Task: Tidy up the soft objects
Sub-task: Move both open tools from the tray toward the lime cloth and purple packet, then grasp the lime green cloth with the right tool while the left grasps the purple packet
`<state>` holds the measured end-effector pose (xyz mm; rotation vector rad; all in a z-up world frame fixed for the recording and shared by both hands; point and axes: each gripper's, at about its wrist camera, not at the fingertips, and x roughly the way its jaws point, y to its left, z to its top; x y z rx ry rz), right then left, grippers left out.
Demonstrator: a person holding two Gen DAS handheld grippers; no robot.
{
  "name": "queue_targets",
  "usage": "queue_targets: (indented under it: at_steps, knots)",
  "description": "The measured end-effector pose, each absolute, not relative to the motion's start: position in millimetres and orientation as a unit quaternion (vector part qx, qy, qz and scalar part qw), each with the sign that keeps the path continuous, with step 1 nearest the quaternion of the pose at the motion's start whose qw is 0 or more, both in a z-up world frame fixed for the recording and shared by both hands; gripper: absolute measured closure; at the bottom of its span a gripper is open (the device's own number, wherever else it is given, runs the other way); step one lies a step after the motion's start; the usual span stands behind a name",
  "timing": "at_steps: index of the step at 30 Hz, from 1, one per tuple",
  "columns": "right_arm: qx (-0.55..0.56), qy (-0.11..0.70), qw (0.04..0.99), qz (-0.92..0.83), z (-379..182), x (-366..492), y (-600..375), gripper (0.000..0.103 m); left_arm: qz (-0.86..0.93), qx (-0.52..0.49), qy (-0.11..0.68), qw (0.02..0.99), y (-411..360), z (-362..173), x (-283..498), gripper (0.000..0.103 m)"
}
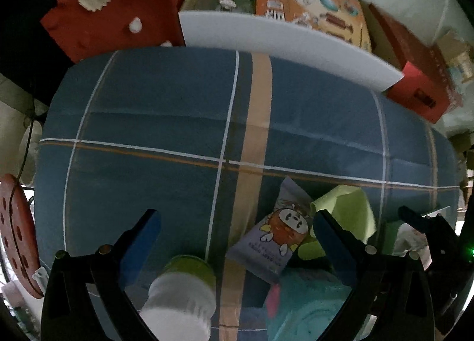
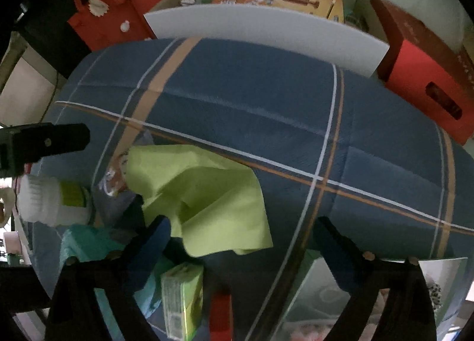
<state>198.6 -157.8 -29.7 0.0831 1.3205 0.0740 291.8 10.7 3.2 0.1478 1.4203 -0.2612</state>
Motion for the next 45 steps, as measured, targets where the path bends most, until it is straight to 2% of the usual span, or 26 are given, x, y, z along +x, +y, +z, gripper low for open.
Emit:
queue_targets:
  at_steps: [5,11,15,18,22,34,36,40,42,45]
  knots:
    - [0.046,0.618,0.784,0.037,-45.2,205.2,-159.4,0.012,-0.112,0.082,0.664,0.734,-1.3,-15.2,293.5,0.001]
    - [0.048,0.625,0.778,0.042,-56.3,210.2,-160.9,0.028,-0.112,0.094,0.670,0.728,-12.6,-26.0,293.7,0.001]
    - [0.046,0.617,0.784,0.042,-53.8,210.1,-164.8,0.056,-0.119,0.093,0.677,0.720,-16.4,-33.3,292.5,0.001]
    - [0.048,0.611,0.789,0.042,-52.9,210.7,-167.4,0.068,-0.121,0.094,0.680,0.717,-18.6,-36.6,290.9,0.001]
    - [0.057,0.604,0.795,0.034,-50.6,209.3,-181.9,0.091,-0.126,0.095,0.682,0.714,-20.4,-38.7,291.8,0.001]
    - [0.086,0.579,0.811,-0.005,-30.9,194.8,-223.9,0.094,-0.130,0.120,0.692,0.700,-34.7,-52.8,291.1,0.002]
    - [0.091,0.578,0.811,-0.008,-28.1,192.4,-231.2,0.094,-0.129,0.124,0.694,0.697,-37.6,-56.5,291.8,0.006]
    - [0.098,0.577,0.811,-0.011,-23.8,189.3,-237.6,0.094,-0.132,0.106,0.706,0.688,-34.7,-61.8,295.5,0.022]
    - [0.100,0.577,0.810,-0.012,-24.2,189.1,-237.1,0.094,-0.134,0.099,0.708,0.686,-32.8,-63.7,298.0,0.026]
    - [0.099,0.576,0.811,-0.011,-25.6,190.8,-231.9,0.094,-0.140,0.086,0.705,0.690,-26.0,-64.7,297.1,0.041]
